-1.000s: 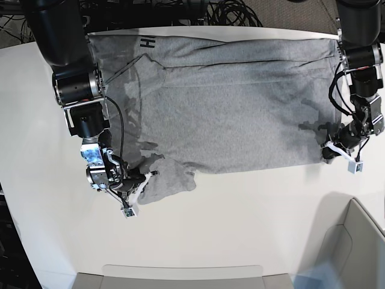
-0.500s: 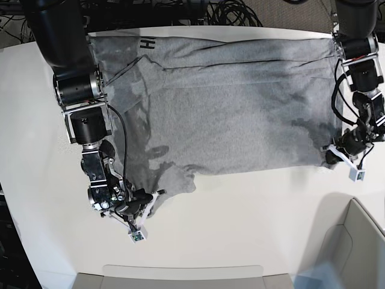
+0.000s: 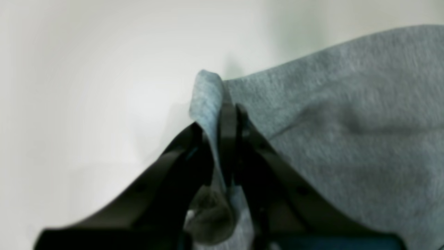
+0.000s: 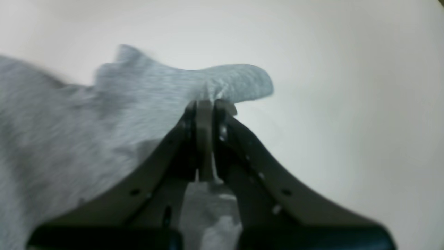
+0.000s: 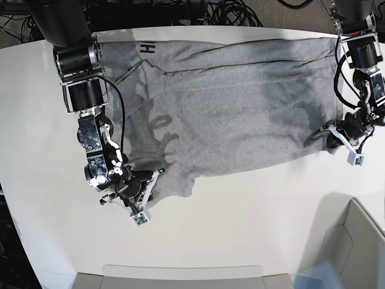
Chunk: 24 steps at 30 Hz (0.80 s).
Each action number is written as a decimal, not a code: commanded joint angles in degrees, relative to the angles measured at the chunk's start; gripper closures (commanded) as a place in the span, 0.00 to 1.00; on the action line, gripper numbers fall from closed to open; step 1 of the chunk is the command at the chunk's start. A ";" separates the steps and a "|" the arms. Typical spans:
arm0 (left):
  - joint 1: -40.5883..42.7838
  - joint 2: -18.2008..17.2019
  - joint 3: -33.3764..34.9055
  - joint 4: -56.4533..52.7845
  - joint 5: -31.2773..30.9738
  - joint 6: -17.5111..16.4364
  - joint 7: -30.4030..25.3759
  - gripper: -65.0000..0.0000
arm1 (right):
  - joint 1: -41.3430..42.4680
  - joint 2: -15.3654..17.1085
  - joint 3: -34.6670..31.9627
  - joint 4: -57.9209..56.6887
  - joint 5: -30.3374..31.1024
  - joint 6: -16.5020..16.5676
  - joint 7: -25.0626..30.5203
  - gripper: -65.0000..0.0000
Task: Fold the T-shirt properly
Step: 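Lift the hem with both grippers and fold it toward the shoulder edge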
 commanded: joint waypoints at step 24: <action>12.29 -1.36 -8.47 16.03 -0.78 -0.06 3.31 1.00 | -18.29 3.13 11.36 26.51 0.01 0.01 -4.79 1.00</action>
